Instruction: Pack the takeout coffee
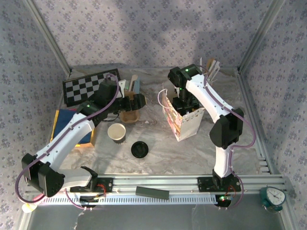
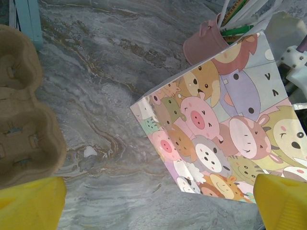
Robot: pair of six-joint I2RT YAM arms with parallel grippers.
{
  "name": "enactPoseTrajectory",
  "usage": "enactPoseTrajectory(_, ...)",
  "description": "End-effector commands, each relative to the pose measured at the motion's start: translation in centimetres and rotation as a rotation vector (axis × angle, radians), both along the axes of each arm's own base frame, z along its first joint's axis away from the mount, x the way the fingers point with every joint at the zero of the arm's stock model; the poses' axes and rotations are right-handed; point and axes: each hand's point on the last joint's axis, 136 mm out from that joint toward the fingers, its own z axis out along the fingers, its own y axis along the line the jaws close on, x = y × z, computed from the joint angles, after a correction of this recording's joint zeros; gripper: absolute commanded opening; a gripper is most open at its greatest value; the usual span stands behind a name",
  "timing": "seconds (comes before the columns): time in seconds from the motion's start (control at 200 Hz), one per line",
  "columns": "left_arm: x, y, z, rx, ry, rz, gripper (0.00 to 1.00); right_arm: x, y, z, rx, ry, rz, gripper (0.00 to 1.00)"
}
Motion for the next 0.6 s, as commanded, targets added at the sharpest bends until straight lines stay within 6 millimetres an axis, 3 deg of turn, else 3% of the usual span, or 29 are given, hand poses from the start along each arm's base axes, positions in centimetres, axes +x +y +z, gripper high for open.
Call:
enactPoseTrajectory(0.0, 0.2, -0.3, 1.1, -0.026, -0.026, -0.016, 1.00, -3.2, -1.6, 0.9, -0.046, 0.110, -0.003, 0.65)
enactPoseTrajectory(0.595, 0.0, -0.2, 1.0, -0.032, -0.017, -0.013, 1.00, -4.2, -2.7, 1.0, -0.043, 0.107, -0.038, 0.65)
